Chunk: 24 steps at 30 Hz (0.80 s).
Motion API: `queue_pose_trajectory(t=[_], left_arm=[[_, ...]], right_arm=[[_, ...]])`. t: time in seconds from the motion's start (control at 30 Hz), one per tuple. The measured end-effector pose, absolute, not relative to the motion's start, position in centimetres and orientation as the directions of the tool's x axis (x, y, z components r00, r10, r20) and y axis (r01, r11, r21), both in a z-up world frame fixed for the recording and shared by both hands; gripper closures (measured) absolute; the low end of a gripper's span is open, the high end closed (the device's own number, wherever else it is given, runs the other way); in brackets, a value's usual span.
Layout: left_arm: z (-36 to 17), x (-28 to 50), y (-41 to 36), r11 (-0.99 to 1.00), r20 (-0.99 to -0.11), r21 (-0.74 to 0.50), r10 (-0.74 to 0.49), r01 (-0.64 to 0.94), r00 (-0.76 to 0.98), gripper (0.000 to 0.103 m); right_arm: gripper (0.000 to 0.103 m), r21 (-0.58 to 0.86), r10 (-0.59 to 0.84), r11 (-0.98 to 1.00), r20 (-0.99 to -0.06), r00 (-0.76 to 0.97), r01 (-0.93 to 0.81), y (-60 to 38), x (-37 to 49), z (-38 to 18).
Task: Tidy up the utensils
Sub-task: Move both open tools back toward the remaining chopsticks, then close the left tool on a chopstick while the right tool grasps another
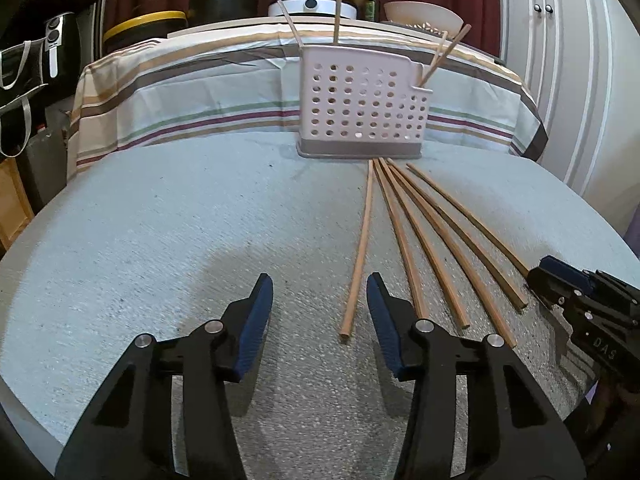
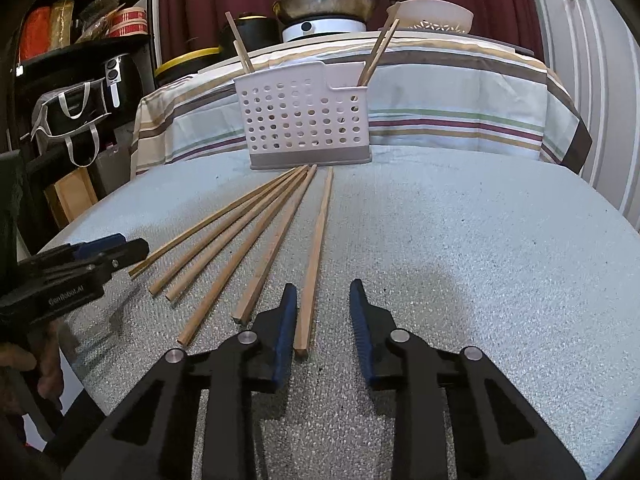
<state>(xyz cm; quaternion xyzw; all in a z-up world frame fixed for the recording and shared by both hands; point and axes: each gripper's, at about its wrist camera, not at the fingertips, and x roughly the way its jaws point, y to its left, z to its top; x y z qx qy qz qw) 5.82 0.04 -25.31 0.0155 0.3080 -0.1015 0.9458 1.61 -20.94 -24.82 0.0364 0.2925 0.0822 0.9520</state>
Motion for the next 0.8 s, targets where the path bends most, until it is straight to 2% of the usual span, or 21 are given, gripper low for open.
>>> queue_pose_trajectory(t=[0.07, 0.4, 0.53, 0.63, 0.8], left_arm=[[-25.5, 5.8, -0.2, 0.978, -0.589, -0.03, -0.184, 0.206, 0.787, 0.056], [-25.9, 6.2, -1.2, 0.968, -0.608, -0.029, -0.215, 0.249, 0.765, 0.085], [-26.0, 6.0, -1.6, 0.966, -0.603, -0.012, -0.214, 0.26, 0.768, 0.094], [-26.0, 6.0, -1.6, 0.966, -0.6, -0.014, -0.214, 0.257, 0.771, 0.094], [-25.5, 5.6, -1.3, 0.969, -0.581, -0.018, -0.211, 0.247, 0.786, 0.097]], right_arm=[[0.079, 0.119, 0.18, 0.984, -0.552, 0.814, -0.136, -21.0, 1.6, -24.8], [0.079, 0.122, 0.178, 0.984, -0.562, 0.808, -0.132, -20.9, 1.8, -24.8], [0.089, 0.113, 0.183, 0.983, -0.567, 0.803, -0.144, -20.7, 1.9, -24.9], [0.095, 0.12, 0.192, 0.981, -0.567, 0.801, -0.151, -20.7, 1.9, -24.9], [0.096, 0.119, 0.187, 0.982, -0.556, 0.81, -0.145, -20.8, 1.6, -24.4]])
